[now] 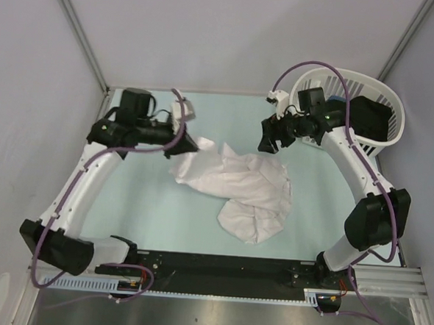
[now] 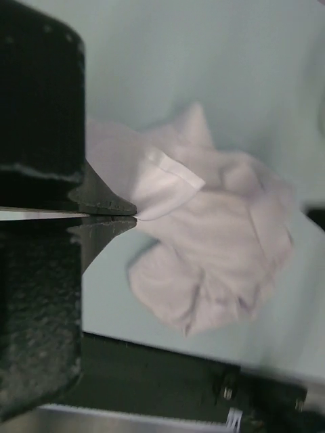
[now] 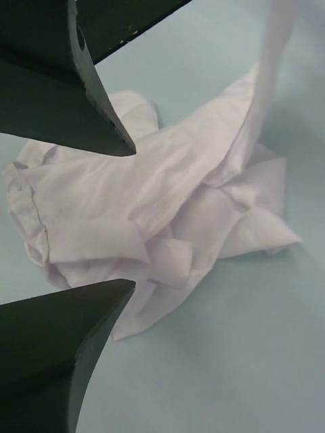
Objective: Fold and stack the long sleeve shirts
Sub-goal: Flatten the shirt out
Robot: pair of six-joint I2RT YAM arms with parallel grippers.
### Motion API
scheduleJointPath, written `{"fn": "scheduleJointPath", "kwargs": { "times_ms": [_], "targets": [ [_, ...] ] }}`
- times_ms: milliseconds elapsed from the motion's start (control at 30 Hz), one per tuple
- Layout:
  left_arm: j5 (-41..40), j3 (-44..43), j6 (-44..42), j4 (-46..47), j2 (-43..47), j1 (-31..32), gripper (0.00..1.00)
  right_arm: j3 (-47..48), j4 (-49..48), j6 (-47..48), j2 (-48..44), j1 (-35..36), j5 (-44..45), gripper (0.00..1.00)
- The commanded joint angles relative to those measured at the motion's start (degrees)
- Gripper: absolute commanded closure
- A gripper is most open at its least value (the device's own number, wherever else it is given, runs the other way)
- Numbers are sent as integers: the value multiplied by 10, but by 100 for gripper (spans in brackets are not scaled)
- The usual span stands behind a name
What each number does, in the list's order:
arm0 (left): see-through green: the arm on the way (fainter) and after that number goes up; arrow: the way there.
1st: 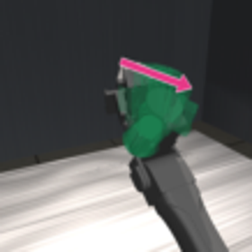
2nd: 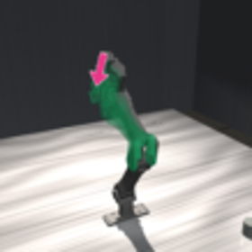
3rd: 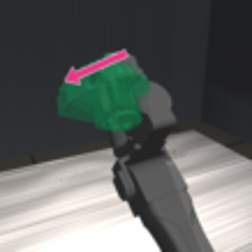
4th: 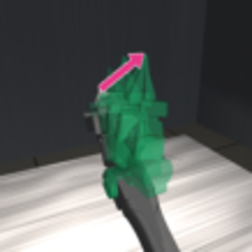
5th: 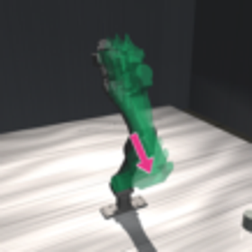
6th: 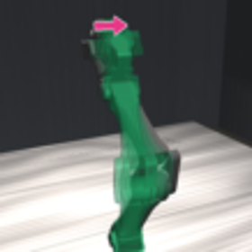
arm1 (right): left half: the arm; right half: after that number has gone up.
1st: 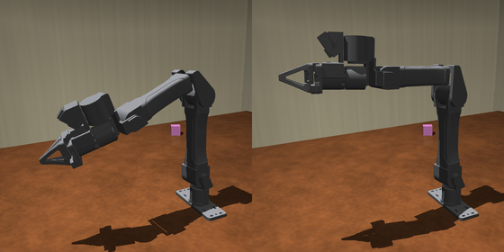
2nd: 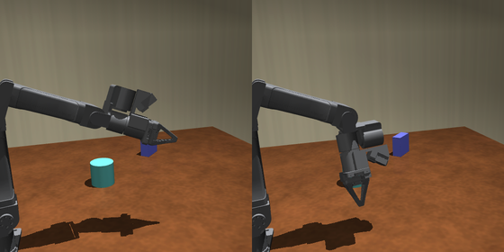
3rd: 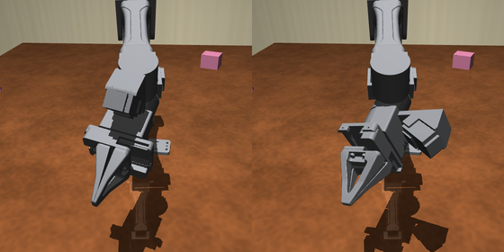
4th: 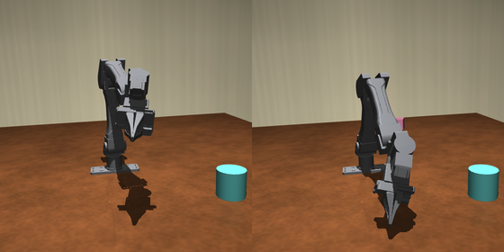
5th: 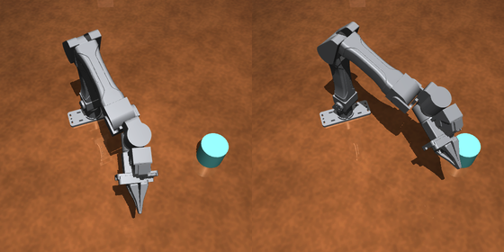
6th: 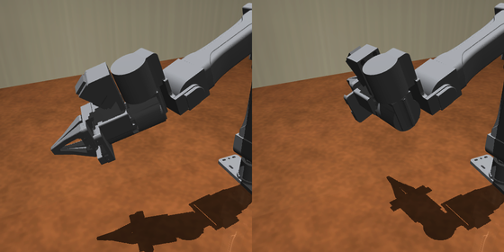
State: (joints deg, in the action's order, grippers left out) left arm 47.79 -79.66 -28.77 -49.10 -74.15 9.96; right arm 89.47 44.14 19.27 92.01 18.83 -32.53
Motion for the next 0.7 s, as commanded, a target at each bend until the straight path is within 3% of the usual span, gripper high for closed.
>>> {"fn": "scheduleJointPath", "kwargs": {
  "times_ms": [0, 33, 167, 200, 400, 533, 667],
  "targets": [
    [52, -85, 54, 30, 51, 172, 100, -18, 9, -19, 2, -18, -38, 17],
    [50, -97, 68, 63, 45, 206, 100, -5, 15, -17, 2, -17, -52, 14],
    [50, -168, 118, 106, 9, 217, 100, -15, 27, 26, -37, -25, -87, 8],
    [27, -184, 113, 110, 4, 217, 100, -35, 18, 37, -79, -28, -96, 1],
    [-113, -179, 191, 202, 7, 213, 100, -198, -123, 70, -217, -14, -121, 0],
    [-244, -180, 247, 240, 11, 214, 100, -209, -149, 79, -234, 27, -115, 0],
    [-291, -184, 267, 259, 8, 214, 100, -221, -189, 82, -241, 68, -105, 0]
  ]
}}
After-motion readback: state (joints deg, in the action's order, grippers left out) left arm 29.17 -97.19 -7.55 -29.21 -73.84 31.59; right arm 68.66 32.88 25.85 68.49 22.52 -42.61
